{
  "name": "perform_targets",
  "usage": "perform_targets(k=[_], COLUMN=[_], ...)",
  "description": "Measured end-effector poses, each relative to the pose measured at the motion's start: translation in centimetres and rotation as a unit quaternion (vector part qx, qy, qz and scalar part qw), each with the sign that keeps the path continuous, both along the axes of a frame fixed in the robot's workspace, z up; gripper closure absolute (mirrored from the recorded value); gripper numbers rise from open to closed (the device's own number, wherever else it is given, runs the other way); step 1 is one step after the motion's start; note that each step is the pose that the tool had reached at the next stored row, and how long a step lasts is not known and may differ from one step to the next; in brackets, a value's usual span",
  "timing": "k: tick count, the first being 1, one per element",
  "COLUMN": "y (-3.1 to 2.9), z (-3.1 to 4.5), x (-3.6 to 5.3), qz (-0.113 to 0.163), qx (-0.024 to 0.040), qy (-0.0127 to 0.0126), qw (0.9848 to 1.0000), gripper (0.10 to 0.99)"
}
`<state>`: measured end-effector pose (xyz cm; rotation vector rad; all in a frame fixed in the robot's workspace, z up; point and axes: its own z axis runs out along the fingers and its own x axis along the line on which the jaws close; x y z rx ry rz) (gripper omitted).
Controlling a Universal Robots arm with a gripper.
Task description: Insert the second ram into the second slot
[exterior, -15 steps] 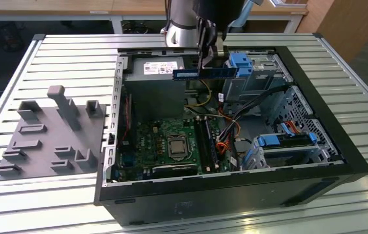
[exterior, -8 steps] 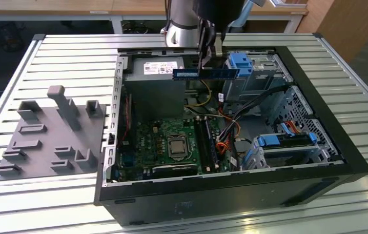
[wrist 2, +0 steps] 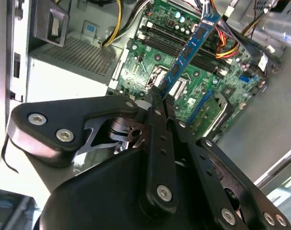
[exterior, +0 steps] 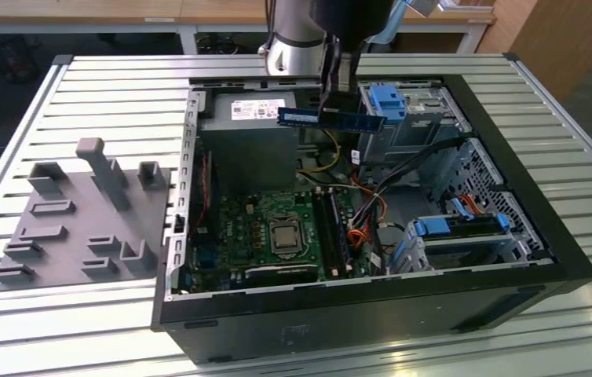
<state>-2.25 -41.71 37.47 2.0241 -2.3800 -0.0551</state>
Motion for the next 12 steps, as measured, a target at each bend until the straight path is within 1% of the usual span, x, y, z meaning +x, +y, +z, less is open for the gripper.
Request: perform_targets(k=[1, 3, 5, 9, 12], y=[0.0, -0.01, -0.14, -0.66, -0.9], z=[-0.01, -0.01, -0.02, -0.03, -0.03], x=[0.0, 0.0, 0.0, 0.0, 0.0], qz=[-0.008, -0.017, -0.018, -0.018, -0.018], qx=[0.0, 0.0, 0.0, 0.0, 0.0], qy=[0.0, 0.0, 0.0, 0.0, 0.0], qw=[1.0, 0.9999, 0.9998, 0.9998, 0.9998], gripper=[0.949, 0.949, 0.949, 0.949, 0.949])
